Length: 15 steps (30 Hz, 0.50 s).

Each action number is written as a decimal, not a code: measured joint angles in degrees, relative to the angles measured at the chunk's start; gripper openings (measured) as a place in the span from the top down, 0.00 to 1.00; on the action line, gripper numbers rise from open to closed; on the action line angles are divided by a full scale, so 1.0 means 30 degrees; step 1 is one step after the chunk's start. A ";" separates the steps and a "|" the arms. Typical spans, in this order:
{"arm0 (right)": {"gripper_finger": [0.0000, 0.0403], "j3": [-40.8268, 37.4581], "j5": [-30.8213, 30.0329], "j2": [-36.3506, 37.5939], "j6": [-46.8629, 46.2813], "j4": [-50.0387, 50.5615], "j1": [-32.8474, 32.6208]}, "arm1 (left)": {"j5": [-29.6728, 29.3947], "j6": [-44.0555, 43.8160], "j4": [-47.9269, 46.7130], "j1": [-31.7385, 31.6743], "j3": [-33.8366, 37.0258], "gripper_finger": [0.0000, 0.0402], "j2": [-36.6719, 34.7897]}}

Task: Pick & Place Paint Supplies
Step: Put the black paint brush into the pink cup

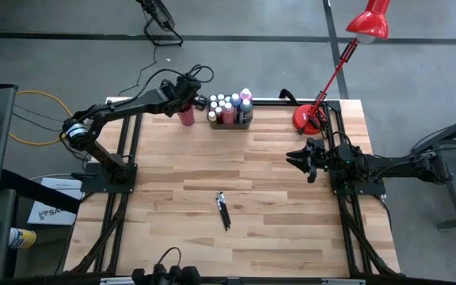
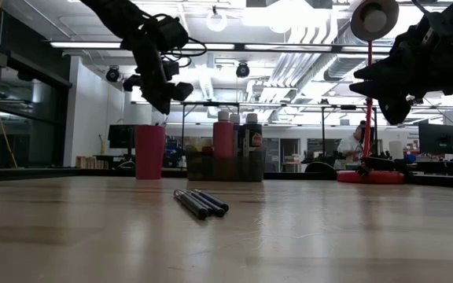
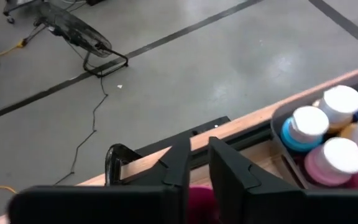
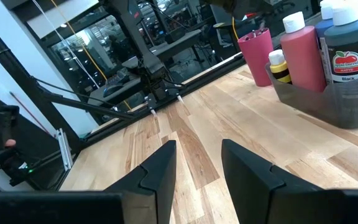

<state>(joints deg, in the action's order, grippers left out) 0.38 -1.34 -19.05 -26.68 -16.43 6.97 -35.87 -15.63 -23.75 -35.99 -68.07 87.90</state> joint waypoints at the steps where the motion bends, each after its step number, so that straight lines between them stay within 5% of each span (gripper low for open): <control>1: 0.70 -0.0002 0.0000 -0.0006 0.0000 -0.0002 0.0002 | 0.0209 0.0149 -0.0045 0.0000 0.0000 0.85 -0.0007; 9: 0.70 -0.0001 0.0000 -0.0003 0.0000 -0.0003 0.0001 | 0.1676 0.1078 -0.0078 0.0127 0.0022 0.63 -0.0721; 15: 0.70 -0.0005 0.0000 0.0000 0.0000 0.0002 -0.0002 | 0.4369 0.3577 -0.0299 0.1074 0.0017 0.59 -0.1893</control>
<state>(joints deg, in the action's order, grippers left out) 0.36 -1.34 -19.05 -26.68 -16.43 6.96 -22.77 -4.90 -24.64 -32.76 -68.02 82.22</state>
